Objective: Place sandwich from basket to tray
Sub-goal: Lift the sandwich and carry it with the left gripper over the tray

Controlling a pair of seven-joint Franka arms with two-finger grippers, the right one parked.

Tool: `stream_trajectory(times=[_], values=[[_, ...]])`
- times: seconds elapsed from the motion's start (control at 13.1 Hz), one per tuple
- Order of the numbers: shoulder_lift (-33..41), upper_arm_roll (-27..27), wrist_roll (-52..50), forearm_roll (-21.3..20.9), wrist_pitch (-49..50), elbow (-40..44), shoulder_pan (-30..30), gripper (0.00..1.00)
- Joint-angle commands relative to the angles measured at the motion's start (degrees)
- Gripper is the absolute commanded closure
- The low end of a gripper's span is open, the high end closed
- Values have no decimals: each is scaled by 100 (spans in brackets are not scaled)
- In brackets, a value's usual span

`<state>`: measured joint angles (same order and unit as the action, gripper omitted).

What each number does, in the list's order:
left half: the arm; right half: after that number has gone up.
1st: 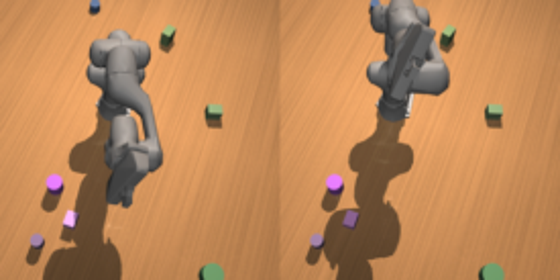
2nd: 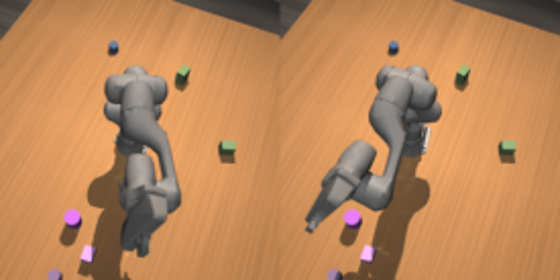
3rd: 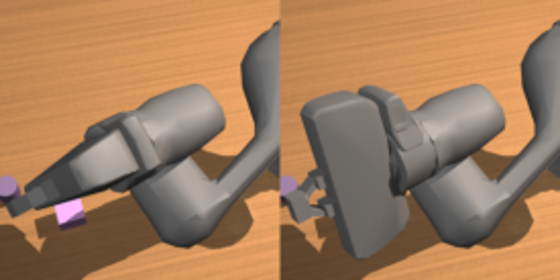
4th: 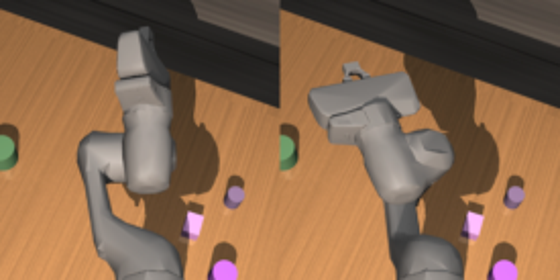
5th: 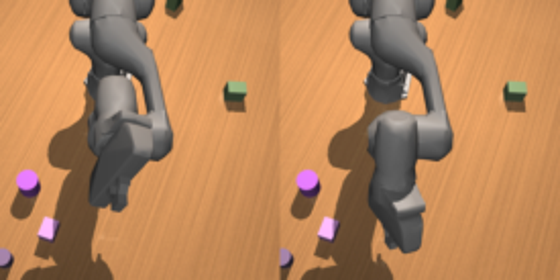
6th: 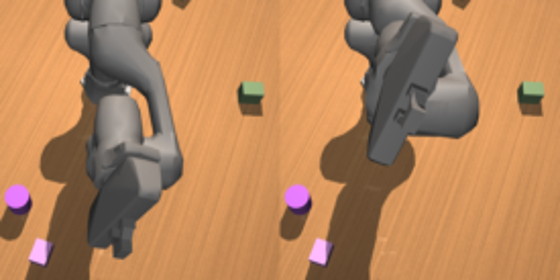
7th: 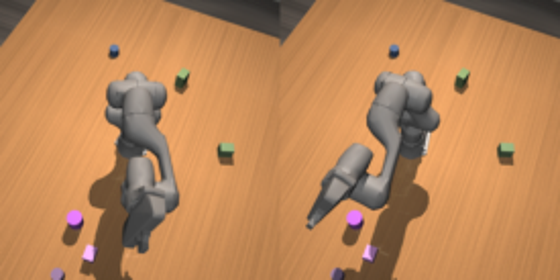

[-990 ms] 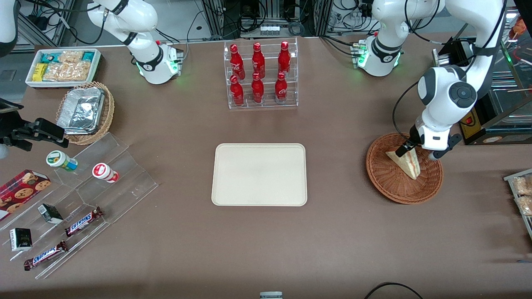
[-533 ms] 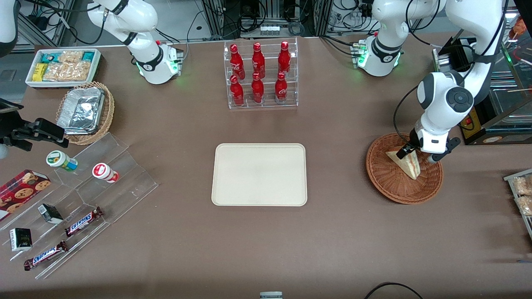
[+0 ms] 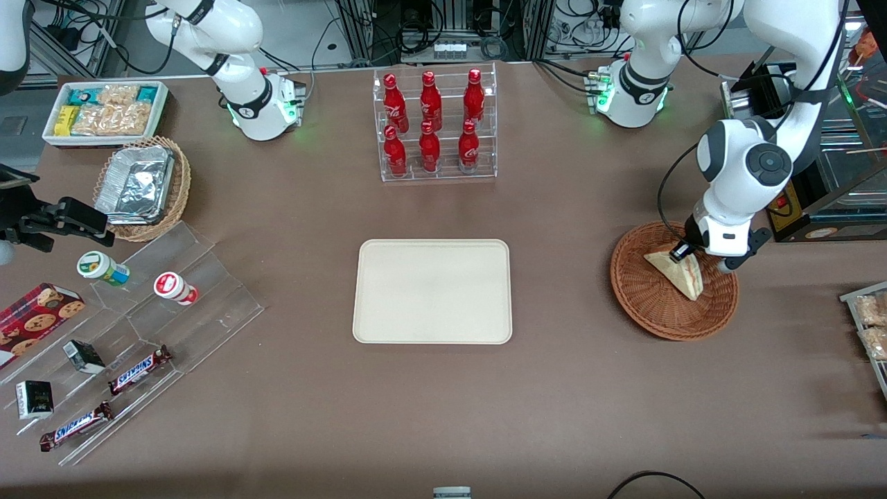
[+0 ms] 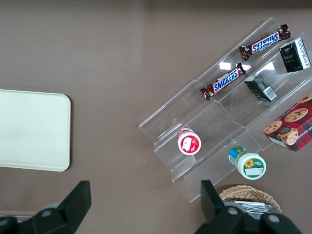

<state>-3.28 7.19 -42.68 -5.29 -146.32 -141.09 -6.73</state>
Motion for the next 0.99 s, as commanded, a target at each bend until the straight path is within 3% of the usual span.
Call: stream_trajectory(times=[0.0, 0.38, 0.61, 0.91], values=[[582, 37, -223, -95, 1190, 492, 373, 100], [636, 46, -636, 1, 2783, 1820, 1383, 100], [356, 46, -760, 2, 2802, 2172, 2218, 100], [-706, 37, -908, -16, 2793, 3208, 3299, 100]])
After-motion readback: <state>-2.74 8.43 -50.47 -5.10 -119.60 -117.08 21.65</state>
